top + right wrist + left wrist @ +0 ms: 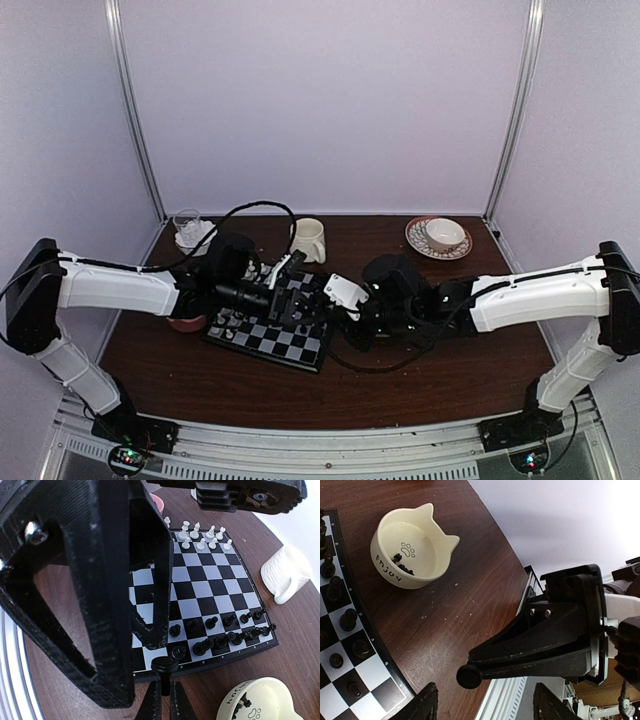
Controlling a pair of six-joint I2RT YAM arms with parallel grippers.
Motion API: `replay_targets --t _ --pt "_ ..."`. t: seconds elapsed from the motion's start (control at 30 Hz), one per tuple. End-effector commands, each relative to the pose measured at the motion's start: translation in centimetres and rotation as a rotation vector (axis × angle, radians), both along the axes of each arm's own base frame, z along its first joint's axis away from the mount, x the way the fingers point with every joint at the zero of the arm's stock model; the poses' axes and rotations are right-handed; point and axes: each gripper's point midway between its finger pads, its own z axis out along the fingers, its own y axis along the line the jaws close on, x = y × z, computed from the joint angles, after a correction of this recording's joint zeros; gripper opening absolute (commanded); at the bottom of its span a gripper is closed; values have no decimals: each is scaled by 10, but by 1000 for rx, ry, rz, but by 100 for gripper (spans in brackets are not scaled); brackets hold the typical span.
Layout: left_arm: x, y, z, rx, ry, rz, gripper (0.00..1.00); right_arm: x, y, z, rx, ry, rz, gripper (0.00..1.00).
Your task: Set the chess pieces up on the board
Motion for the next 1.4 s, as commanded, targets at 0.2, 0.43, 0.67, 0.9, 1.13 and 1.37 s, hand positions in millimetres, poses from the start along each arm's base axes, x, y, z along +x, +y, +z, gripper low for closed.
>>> replay_targets --t 0.2,0.43,0.67,0.9,1.13,1.37 --pt "1 -13 11 -41 -10 -38 52 -6 2 13 45 -18 30 4" --pt "0 -14 11 -42 -6 -47 42 -10 4 11 45 -8 54 4" --pt "0 -14 11 -43 -5 -50 36 -13 7 8 38 2 72 4" --pt "0 -15 10 -38 -1 -54 28 -14 8 8 37 1 74 4" --pt "0 -15 8 -34 4 -56 17 -14 7 10 40 -3 72 6" --pt "0 -15 9 -37 0 -58 14 -14 7 11 46 -5 74 15"
